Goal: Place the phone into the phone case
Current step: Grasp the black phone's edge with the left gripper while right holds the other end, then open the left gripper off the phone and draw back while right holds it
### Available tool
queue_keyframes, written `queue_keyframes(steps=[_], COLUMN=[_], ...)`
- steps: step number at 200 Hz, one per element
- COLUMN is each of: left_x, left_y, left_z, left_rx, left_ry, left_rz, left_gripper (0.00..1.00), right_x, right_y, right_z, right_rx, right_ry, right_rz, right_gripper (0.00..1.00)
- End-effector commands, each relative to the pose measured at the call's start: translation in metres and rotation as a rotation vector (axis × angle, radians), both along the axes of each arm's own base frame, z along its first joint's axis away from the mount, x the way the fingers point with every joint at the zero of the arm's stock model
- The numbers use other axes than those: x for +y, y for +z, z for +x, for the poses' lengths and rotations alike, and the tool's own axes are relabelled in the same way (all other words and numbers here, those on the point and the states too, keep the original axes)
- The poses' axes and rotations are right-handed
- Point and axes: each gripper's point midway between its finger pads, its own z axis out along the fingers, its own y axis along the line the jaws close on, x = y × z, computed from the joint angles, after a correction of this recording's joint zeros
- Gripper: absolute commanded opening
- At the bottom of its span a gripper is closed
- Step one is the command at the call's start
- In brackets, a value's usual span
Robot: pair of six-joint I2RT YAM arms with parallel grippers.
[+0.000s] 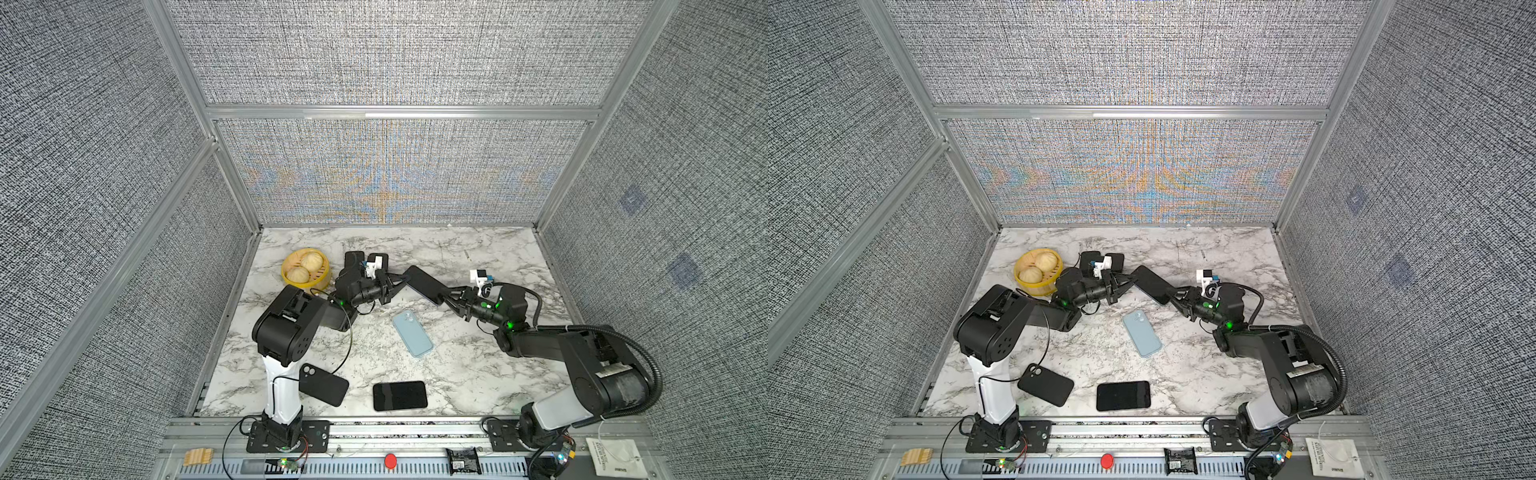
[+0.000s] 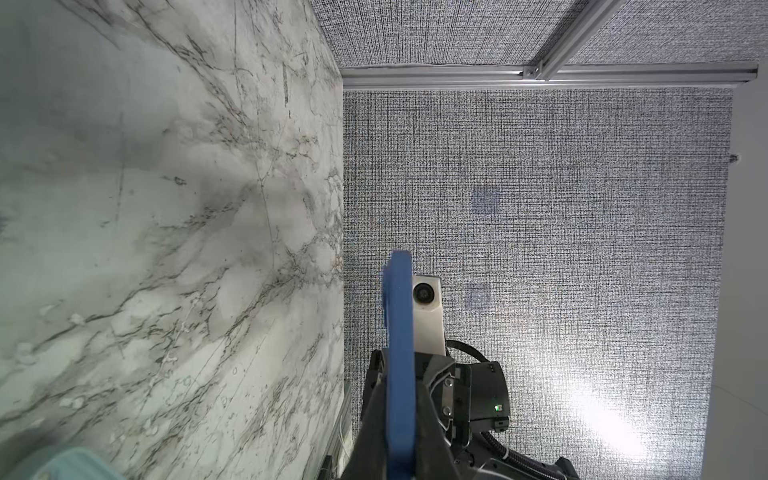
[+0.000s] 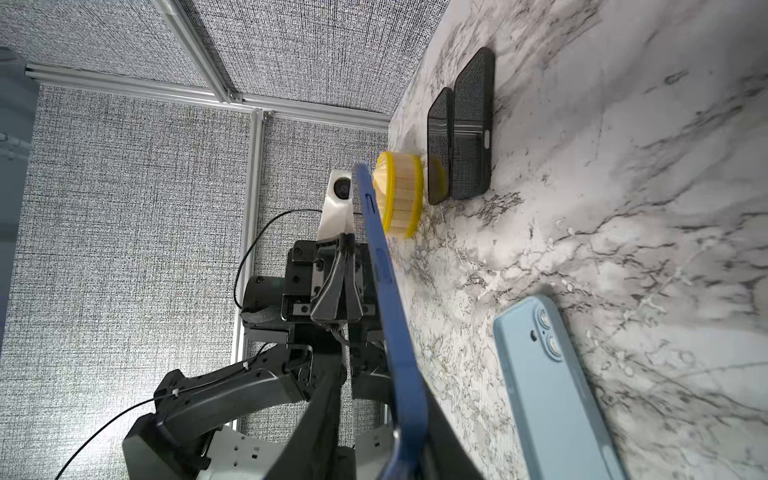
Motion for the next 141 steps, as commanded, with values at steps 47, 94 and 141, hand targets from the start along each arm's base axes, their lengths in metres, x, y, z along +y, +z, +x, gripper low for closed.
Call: queue_keyframes(steps=[47,94,141], left_x=[-0.002,-0.001,0.011], left_y=[0.012,0.009,-0.006], left_z=[-0.004,-0.007,-0.018], left_rx=[-0.059,-0.056,-0.057], left_ry=[-0.016,-0.02,-0.008], left_rz=[-0.021,-0.015,0.059], left_gripper=[0.0,0.15,0.51], right_x=[0.002,0.002,-0.005], right_y=[0.016,0.012,0.012], right_z=[0.003,0.003,0.002], right_rx=[-0.075,-0.062,-0.049], right_ry=[0.006,0.01,0.005], right_rz=[0.013,0.005,-0.003], right_gripper=[0.17,0.06,0.0])
